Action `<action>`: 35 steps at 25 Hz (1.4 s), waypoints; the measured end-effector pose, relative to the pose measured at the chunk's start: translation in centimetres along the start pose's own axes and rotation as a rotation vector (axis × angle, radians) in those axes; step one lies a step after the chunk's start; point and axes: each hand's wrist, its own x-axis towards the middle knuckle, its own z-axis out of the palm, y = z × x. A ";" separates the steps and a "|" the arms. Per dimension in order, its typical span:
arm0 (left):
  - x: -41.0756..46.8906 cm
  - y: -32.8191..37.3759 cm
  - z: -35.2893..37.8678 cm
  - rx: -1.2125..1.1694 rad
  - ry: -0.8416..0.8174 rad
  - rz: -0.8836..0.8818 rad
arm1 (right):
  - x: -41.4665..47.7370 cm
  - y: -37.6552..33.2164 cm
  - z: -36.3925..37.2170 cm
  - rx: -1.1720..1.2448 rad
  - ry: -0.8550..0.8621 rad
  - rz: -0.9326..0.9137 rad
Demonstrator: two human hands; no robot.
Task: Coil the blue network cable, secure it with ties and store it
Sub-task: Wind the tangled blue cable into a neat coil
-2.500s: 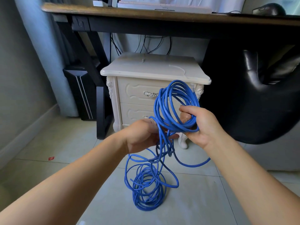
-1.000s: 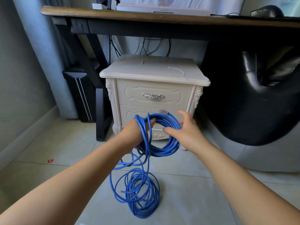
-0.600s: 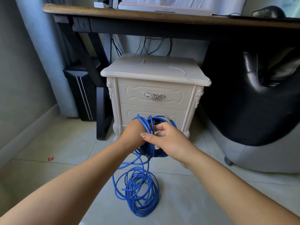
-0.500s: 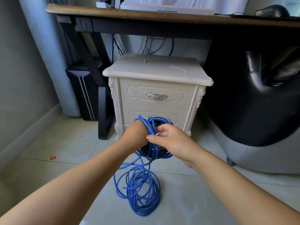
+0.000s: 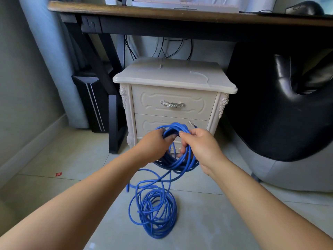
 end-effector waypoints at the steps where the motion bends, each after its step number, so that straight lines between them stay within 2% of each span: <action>1: -0.1 0.0 -0.1 -0.047 -0.023 0.010 | 0.3 0.2 0.1 0.004 0.031 -0.017; 2: -0.2 -0.1 -0.1 -0.147 -0.048 0.005 | 0.5 0.3 0.3 -0.037 0.066 -0.045; 5: -0.6 0.1 -0.5 -0.666 -0.157 -0.141 | 0.5 0.7 0.8 -0.309 0.195 -0.221; 8: -0.9 0.3 -1.0 -0.862 -0.216 -0.281 | -0.1 0.9 1.3 -0.421 0.239 -0.369; 13: -0.4 -0.1 -2.0 -0.942 -0.294 -0.364 | -0.2 1.5 1.5 -0.511 0.245 -0.500; 20: 0.1 -0.7 -3.1 -1.048 -0.487 -0.382 | 0.2 2.6 0.7 -0.537 0.210 -0.661; 24: 0.7 -0.9 -3.4 -0.931 -0.575 -0.349 | 0.7 3.0 0.4 -0.595 0.144 -0.697; 26: 0.9 -1.7 -4.3 -0.908 -0.709 -0.341 | 1.1 3.3 -0.4 -0.634 0.133 -0.694; 29: 1.1 -3.9 -6.5 -0.975 -1.065 -0.305 | 2.6 3.5 -4.8 -0.631 0.319 -0.552; 31: 1.3 -4.9 -7.0 -0.968 -1.053 -0.273 | 3.1 3.0 -6.7 -0.619 0.371 -0.488; 35: 0.7 -3.4 -5.1 -0.814 -0.851 -0.132 | 4.8 2.7 -5.9 -0.670 0.290 -0.308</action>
